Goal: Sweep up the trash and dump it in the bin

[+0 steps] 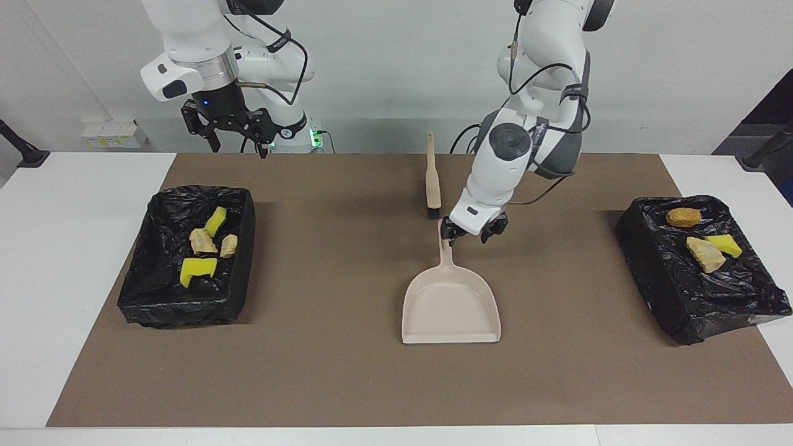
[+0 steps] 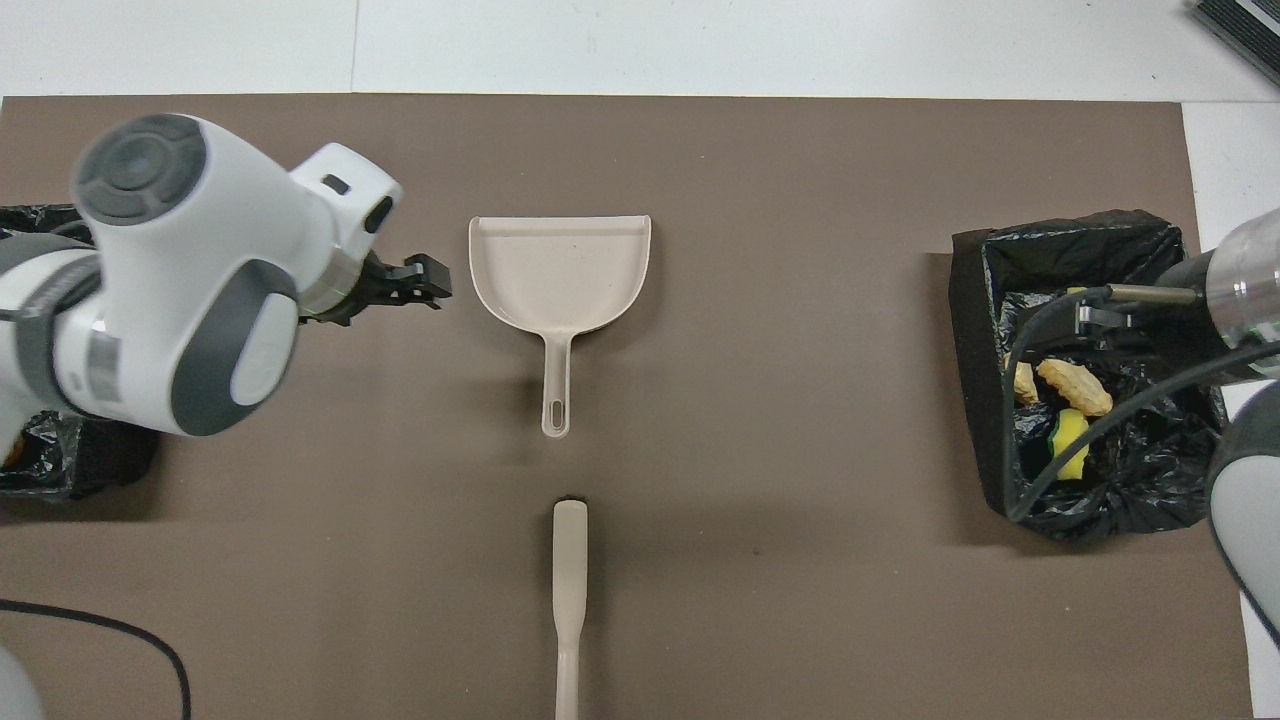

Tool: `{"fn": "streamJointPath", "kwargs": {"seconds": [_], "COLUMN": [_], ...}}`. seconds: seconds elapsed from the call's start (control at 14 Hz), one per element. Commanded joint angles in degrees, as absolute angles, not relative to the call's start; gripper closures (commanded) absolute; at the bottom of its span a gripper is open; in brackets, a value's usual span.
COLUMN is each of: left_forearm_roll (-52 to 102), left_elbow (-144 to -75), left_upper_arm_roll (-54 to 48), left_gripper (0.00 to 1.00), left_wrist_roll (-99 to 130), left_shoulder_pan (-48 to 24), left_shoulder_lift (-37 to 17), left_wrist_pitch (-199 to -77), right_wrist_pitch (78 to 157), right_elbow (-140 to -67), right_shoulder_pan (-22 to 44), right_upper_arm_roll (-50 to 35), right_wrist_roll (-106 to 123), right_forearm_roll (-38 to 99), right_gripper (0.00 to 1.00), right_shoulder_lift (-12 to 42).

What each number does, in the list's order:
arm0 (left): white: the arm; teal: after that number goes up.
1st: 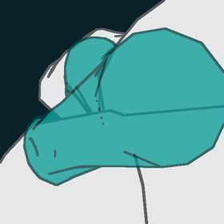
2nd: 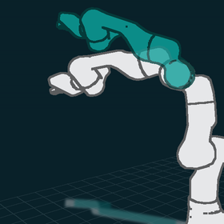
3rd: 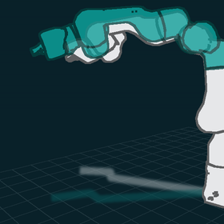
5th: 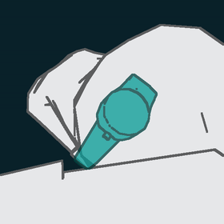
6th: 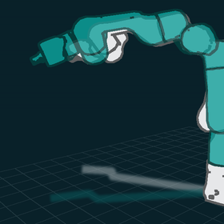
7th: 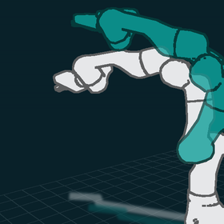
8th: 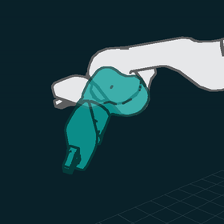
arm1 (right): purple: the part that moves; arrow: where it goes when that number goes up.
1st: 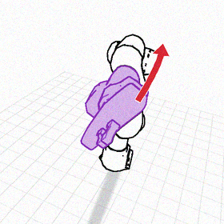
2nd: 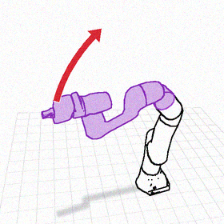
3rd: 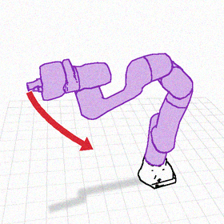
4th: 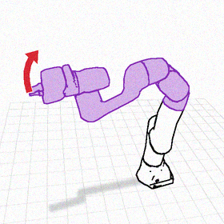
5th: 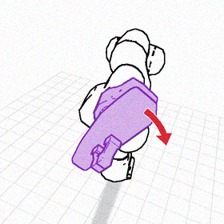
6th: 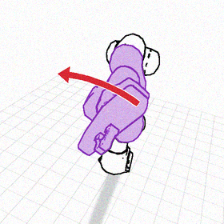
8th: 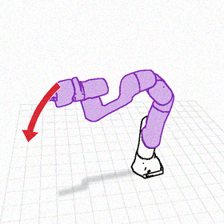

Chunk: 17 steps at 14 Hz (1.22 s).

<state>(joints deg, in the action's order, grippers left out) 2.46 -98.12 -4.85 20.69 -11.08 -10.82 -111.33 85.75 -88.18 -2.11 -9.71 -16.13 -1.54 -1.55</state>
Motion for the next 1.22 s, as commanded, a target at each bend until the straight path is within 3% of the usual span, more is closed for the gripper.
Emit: {"fn": "streamJointPath", "kwargs": {"seconds": [0.0,0.21,0.5,0.79,1.15], "left_forearm_roll": [2.5,2.5,0.2,0.2,0.2], "left_elbow": [-98.7,-98.8,-98.8,-93.5,-93.3], "left_upper_arm_roll": [-5.4,-5.4,-5.4,-5.4,-5.4], "left_gripper": [0.00,0.00,0.00,0.00,0.00], "left_wrist_roll": [9.5,0.2,-5.5,-5.4,-5.3], "left_shoulder_pan": [-4.3,0.9,2.7,2.9,2.9], "left_shoulder_lift": [-6.0,-1.5,2.5,1.9,2.0], "left_wrist_pitch": [-106.9,-101.4,-96.4,-88.7,-89.1], "right_wrist_pitch": [88.0,88.3,90.0,90.4,92.4], "right_elbow": [-89.6,-89.7,-89.7,-89.6,-89.6], "right_shoulder_pan": [-3.3,-3.1,-2.5,-2.5,-2.5], "right_upper_arm_roll": [-10.1,-10.2,-10.6,-10.6,-10.7], "right_wrist_roll": [-14.2,-14.3,-14.6,-14.2,-14.3], "right_forearm_roll": [-0.4,-0.4,-0.4,1.1,1.2], "right_gripper": [0.00,0.00,0.00,0.00,0.00], "right_shoulder_lift": [-2.6,-2.6,-2.5,-2.5,-2.3]}}
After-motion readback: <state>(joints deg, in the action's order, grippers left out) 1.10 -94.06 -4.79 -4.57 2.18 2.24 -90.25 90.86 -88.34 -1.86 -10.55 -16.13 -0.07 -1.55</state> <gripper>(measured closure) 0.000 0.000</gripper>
